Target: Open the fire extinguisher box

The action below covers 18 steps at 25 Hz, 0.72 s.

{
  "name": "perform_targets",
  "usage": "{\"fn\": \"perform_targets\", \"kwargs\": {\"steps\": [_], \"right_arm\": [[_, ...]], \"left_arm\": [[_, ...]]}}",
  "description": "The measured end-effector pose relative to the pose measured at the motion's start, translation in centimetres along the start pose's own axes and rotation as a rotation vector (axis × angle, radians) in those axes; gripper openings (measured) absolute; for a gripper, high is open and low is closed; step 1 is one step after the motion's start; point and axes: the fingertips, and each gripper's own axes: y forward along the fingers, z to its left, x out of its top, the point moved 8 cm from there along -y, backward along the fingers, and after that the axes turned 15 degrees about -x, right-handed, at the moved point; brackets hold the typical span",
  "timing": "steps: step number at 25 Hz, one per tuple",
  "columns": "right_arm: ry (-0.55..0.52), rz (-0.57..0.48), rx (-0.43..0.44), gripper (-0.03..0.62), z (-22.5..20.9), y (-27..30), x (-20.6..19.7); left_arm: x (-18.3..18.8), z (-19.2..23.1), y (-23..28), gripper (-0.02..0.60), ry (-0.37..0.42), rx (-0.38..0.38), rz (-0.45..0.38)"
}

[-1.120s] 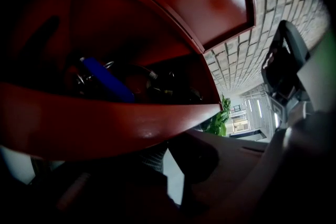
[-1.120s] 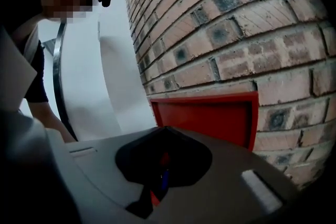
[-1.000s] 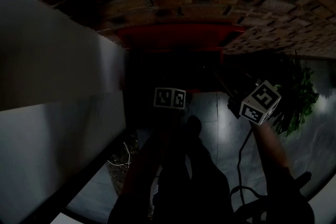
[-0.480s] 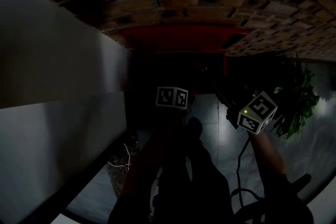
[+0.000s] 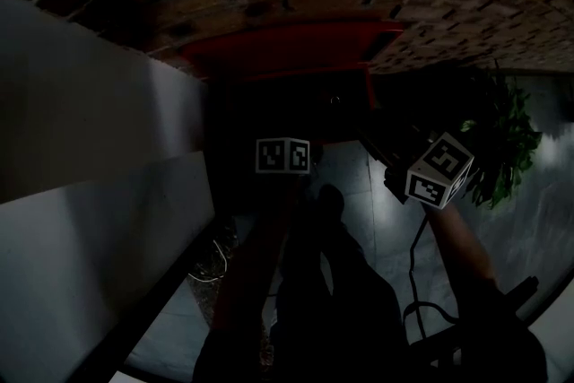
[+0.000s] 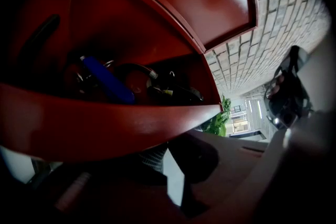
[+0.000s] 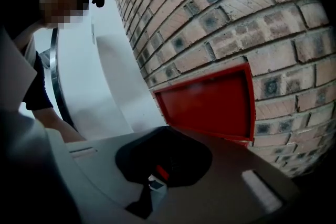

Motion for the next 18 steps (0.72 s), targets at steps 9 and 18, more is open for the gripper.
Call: {"fn": "perform_targets", "kwargs": {"steps": [9, 18], "right_arm": [[0.048, -0.049, 0.011, 0.002, -0.3, -0.6, 0.6], [0.072, -0.058, 0.014, 0.002, -0.4, -0.9, 1.1]], "left_arm": [[0.1, -0.3, -0.1, 0.003, 0.034, 0.023, -0.005], [-0.1, -0.7, -0.4, 0.003, 0.079, 0.04, -0.021]]}}
